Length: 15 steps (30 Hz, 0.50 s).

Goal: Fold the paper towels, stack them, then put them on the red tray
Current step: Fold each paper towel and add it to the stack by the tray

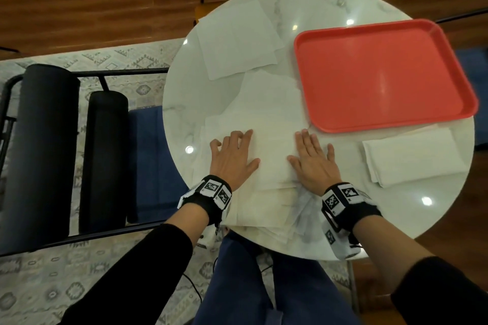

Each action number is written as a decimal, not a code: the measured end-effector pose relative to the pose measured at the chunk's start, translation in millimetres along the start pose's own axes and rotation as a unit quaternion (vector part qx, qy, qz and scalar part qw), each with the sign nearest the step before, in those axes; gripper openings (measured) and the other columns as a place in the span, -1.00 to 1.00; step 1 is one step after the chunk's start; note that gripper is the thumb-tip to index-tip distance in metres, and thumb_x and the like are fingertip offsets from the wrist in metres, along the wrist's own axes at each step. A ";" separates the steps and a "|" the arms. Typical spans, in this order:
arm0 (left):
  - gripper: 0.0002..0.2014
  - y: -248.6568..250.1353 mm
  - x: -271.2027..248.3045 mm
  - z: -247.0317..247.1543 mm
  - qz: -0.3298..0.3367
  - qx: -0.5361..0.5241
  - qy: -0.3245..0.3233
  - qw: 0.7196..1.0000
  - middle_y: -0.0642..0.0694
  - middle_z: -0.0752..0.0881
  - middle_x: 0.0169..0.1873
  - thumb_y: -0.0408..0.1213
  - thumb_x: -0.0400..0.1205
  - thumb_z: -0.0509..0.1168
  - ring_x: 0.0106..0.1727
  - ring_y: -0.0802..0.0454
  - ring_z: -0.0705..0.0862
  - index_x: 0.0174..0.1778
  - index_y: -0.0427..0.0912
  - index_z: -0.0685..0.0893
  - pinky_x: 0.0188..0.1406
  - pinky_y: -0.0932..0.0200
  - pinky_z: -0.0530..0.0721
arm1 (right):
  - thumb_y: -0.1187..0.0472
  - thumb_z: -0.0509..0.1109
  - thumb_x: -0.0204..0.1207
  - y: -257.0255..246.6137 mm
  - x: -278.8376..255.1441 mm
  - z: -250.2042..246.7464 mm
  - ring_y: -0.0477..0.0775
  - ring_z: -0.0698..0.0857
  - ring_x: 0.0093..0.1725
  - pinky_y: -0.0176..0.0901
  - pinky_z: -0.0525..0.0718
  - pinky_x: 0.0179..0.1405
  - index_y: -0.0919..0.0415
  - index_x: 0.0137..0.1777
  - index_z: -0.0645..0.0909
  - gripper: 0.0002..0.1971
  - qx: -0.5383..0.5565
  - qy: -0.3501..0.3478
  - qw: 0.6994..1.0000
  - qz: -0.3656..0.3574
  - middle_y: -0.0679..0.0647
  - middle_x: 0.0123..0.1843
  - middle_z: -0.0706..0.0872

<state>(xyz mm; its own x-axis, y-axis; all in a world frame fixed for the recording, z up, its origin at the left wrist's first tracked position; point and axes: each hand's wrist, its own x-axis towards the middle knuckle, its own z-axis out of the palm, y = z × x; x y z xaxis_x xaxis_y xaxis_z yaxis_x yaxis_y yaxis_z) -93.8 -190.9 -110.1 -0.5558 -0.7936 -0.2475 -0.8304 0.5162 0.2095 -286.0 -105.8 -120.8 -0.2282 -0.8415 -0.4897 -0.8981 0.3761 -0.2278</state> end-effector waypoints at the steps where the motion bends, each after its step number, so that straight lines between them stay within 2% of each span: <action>1: -0.35 2.6 3.1 -4.8 -0.005 0.000 0.010 1.000 -0.10 0.47 0.36 0.08 0.61 0.16 0.28 -0.07 0.49 0.60 -0.06 0.20 0.29 -0.09 0.23 | -0.08 -0.10 0.73 -2.2 -0.8 -4.1 0.03 -0.21 0.70 0.28 -0.23 0.60 0.11 0.68 -0.25 -0.37 -0.004 0.002 1.000 0.000 0.03 0.72 -0.24; 4: -0.61 11.4 12.0 -23.4 -0.010 -0.002 0.005 1.000 -0.02 0.63 0.16 -0.05 0.64 0.16 0.20 -0.05 0.52 0.40 0.02 0.49 0.15 0.00 0.13 | 0.01 0.08 0.70 -10.8 -4.3 -23.3 0.10 -0.19 0.70 0.39 -0.16 0.59 0.12 0.69 -0.18 -0.32 -0.011 0.033 0.999 -0.024 0.13 0.73 -0.19; 6: -0.75 20.5 13.4 -39.7 0.021 -0.043 -0.001 0.999 0.03 0.64 -0.01 -0.07 0.67 0.16 0.13 0.00 0.55 0.20 0.08 0.64 0.10 0.02 0.11 | 0.00 0.23 0.63 -17.0 -8.9 -42.3 0.13 -0.16 0.70 0.48 -0.16 0.54 0.02 0.69 -0.08 -0.27 0.011 0.041 0.997 -0.060 0.15 0.73 -0.14; 8: -0.80 31.7 9.2 -59.1 0.062 -0.118 -0.015 0.991 0.07 0.59 -0.14 -0.01 0.66 0.20 0.03 0.06 0.57 0.07 0.13 0.70 0.14 0.03 0.17 | 0.00 0.35 0.56 -17.0 -15.0 -62.9 0.14 -0.06 0.70 0.55 -0.15 0.49 -0.08 0.60 0.22 -0.37 0.044 0.016 0.997 -0.066 0.13 0.72 0.00; 9: -0.83 36.9 6.1 -70.3 0.072 -0.169 -0.022 0.983 0.08 0.60 -0.16 0.00 0.64 0.24 -0.01 0.09 0.59 0.02 0.15 0.72 0.17 0.05 0.25 | 0.01 0.38 0.54 -13.6 -19.7 -74.2 0.14 0.08 0.68 0.53 -0.07 0.50 -0.06 0.49 0.42 -0.49 0.065 0.009 0.996 -0.054 0.11 0.68 0.18; 10: -0.86 41.1 3.4 -81.8 0.073 -0.227 -0.026 0.971 0.06 0.63 -0.16 -0.02 0.61 0.29 -0.02 0.09 0.60 -0.02 0.15 0.74 0.17 0.07 0.35 | 0.04 0.41 0.53 -5.7 -24.1 -83.8 0.14 0.30 0.59 0.42 0.10 0.51 -0.02 0.35 0.57 -0.61 0.098 0.013 0.994 -0.039 0.10 0.57 0.42; 11: -0.89 44.2 0.8 -92.7 0.067 -0.287 -0.029 0.955 0.03 0.67 -0.14 -0.05 0.59 0.33 -0.01 0.08 0.61 -0.05 0.13 0.75 0.15 0.09 0.44 | 0.08 0.44 0.50 4.1 -29.7 -93.3 0.11 0.53 0.40 0.23 0.35 0.41 0.01 0.19 0.68 -0.74 0.155 0.030 0.987 -0.034 0.06 0.34 0.66; 12: -0.91 46.8 -1.1 -102.0 0.057 -0.338 -0.029 0.939 0.00 0.70 -0.12 -0.09 0.57 0.37 0.01 0.06 0.63 -0.07 0.11 0.77 0.12 0.11 0.50 | 0.14 0.46 0.48 15.4 -37.0 -101.7 0.00 0.67 0.14 0.03 0.53 0.18 -0.01 0.00 0.72 -0.88 0.237 0.043 0.970 -0.039 -0.03 0.04 0.78; 13: -0.93 49.7 -2.8 -109.8 0.048 -0.371 -0.025 0.927 -0.01 0.73 -0.11 -0.11 0.55 0.40 0.02 0.05 0.64 -0.09 0.08 0.78 0.09 0.11 0.53 | 0.22 0.48 0.48 26.7 -45.5 -108.7 -0.12 0.69 -0.11 -0.12 0.58 -0.07 -0.01 -0.16 0.71 -0.91 0.324 0.052 0.943 -0.051 -0.13 -0.21 0.76; 14: -0.94 52.7 -3.6 -115.3 0.042 -0.393 -0.017 0.919 0.02 0.76 -0.11 -0.13 0.54 0.42 0.01 0.07 0.66 -0.11 0.06 0.78 0.08 0.10 0.56 | 0.31 0.47 0.48 38.2 -53.0 -113.9 -0.19 0.67 -0.26 -0.24 0.57 -0.22 0.01 -0.24 0.69 -0.84 0.400 0.064 0.913 -0.053 -0.18 -0.32 0.72; 15: -0.94 55.5 -4.1 -118.7 0.037 -0.413 -0.013 0.910 0.06 0.78 -0.12 -0.14 0.54 0.43 -0.04 0.12 0.67 -0.12 0.03 0.79 0.05 0.10 0.58 | 0.37 0.46 0.49 49.3 -59.9 -116.8 -0.22 0.69 -0.30 -0.33 0.60 -0.25 0.08 -0.22 0.69 -0.84 0.476 0.071 0.875 -0.047 -0.16 -0.32 0.73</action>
<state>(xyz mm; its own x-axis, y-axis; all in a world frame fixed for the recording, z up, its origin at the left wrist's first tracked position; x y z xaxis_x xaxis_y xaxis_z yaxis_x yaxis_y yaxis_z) -133.0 -197.2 14.9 -0.6178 -0.7538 -0.2240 -0.4851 0.1411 0.8630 -360.4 -82.1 -4.4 -0.2742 -0.9007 -0.3370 -0.2101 0.3981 -0.8930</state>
